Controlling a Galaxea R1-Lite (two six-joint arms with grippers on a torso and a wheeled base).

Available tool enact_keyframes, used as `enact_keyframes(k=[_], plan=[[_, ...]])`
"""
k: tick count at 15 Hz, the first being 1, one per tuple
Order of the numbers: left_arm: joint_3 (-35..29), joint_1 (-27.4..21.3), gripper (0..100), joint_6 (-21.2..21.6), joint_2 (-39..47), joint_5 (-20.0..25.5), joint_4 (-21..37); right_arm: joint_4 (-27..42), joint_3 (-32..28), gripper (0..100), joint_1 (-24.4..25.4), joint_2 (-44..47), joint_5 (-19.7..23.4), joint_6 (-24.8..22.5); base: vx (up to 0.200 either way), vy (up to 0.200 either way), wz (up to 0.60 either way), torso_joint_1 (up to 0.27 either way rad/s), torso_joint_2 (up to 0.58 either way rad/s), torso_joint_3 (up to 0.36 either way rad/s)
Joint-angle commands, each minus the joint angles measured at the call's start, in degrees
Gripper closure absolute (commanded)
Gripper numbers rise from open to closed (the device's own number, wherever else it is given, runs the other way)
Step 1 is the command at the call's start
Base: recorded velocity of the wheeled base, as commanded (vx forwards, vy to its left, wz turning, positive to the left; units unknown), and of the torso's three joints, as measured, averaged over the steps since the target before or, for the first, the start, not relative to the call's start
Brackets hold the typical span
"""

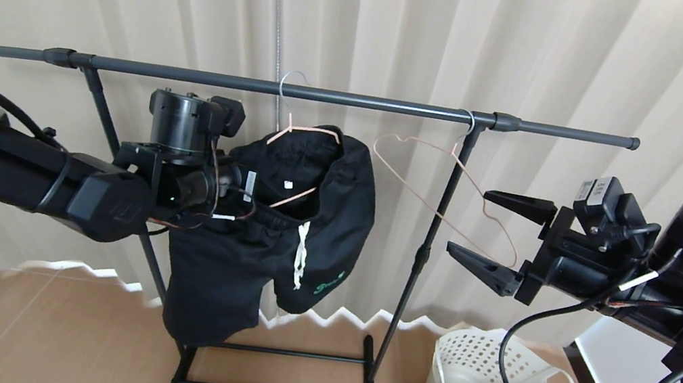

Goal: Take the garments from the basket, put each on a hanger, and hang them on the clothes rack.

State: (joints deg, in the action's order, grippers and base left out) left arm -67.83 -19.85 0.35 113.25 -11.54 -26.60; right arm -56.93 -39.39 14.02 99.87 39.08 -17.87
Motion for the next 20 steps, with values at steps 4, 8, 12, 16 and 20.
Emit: enact_keyframes(k=[4, 8, 12, 16, 20], plan=[[-11.0, 2.1, 100, -1.6, 10.4, -0.7, 0.1, 0.0, 0.0, 0, 0.0, 0.4, 0.0, -0.1, 0.0, 0.0, 0.0, 0.0, 0.0, 0.0], [-14.4, 2.8, 100, -2.0, 14.0, -0.8, 0.4, 0.0, -0.2, 0, 0.0, 0.9, -0.1, -0.1, 0.0, 0.0, 0.0, 0.0, 0.0, 0.0], [-18.7, 3.1, 100, -5.7, 15.2, -0.8, 0.3, -0.1, -0.1, 0, 0.0, 0.9, -0.1, -0.1, 0.0, 0.0, 0.0, 0.0, 0.0, 0.0], [-18.8, 3.3, 100, -6.1, 16.3, -0.8, 0.4, -0.1, -0.2, 0, 0.0, 0.9, -0.1, -0.1, 0.0, 0.0, 0.0, 0.0, 0.0, 0.0], [-20.9, 3.9, 100, -6.1, 18.3, -0.8, 0.4, -0.1, -0.2, 0, 0.0, 1.2, -0.1, -0.1, 0.0, 0.0, 0.0, 0.0, 0.0, 0.0]])
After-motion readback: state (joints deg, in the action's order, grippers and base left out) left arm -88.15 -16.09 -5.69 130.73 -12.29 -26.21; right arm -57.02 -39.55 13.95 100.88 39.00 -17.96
